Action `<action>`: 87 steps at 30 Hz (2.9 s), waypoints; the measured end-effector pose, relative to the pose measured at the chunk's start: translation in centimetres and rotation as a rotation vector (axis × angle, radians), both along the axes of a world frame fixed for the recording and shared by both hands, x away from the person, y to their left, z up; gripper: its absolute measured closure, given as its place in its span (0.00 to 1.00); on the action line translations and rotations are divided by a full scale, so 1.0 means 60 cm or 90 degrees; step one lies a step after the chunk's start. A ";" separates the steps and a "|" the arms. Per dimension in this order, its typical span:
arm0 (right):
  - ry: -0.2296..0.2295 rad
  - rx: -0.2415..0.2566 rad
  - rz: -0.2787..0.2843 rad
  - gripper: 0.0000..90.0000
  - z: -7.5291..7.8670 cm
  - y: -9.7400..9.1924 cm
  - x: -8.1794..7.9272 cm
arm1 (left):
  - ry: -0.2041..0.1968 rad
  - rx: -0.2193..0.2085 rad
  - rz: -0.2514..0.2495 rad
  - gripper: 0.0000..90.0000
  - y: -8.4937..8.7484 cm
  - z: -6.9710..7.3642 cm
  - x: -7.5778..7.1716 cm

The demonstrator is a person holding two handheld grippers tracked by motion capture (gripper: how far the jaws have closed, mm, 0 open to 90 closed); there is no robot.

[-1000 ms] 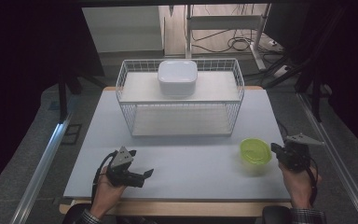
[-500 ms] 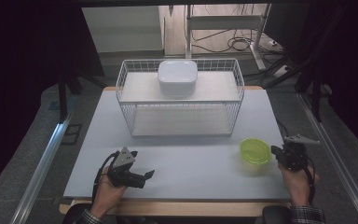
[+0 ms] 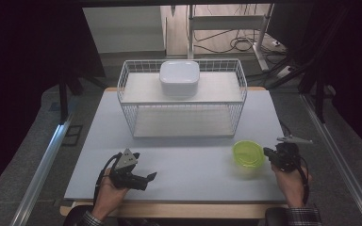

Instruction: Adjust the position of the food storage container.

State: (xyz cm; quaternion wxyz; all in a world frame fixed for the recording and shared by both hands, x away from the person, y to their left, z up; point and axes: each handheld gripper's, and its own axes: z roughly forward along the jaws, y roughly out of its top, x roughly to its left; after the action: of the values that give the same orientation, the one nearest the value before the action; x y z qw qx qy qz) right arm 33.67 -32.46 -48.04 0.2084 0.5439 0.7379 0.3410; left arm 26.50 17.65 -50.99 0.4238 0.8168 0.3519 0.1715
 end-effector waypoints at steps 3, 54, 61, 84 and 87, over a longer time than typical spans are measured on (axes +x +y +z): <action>0.006 0.006 0.015 0.99 -0.001 0.017 -0.002 | 0.000 0.001 -0.001 0.05 0.000 0.000 0.000; 0.081 0.041 0.179 0.99 -0.031 0.142 -0.037 | 0.007 0.023 -0.018 0.05 -0.014 -0.004 -0.003; 0.092 0.055 0.218 0.99 -0.036 0.183 -0.028 | 0.008 0.026 -0.020 0.05 -0.015 -0.005 -0.002; 0.112 0.066 0.297 0.99 -0.047 0.289 0.013 | 0.013 0.033 -0.024 0.05 -0.015 -0.006 -0.002; 0.115 0.069 0.305 0.99 -0.049 0.301 0.017 | 0.014 0.032 -0.023 0.05 -0.015 -0.006 -0.002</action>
State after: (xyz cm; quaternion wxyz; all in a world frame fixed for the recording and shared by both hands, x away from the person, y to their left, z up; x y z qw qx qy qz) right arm 34.67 -14.39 -50.99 0.0256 0.3919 0.8419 0.3701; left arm 26.39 16.75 -51.37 0.4022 0.8353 0.3372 0.1638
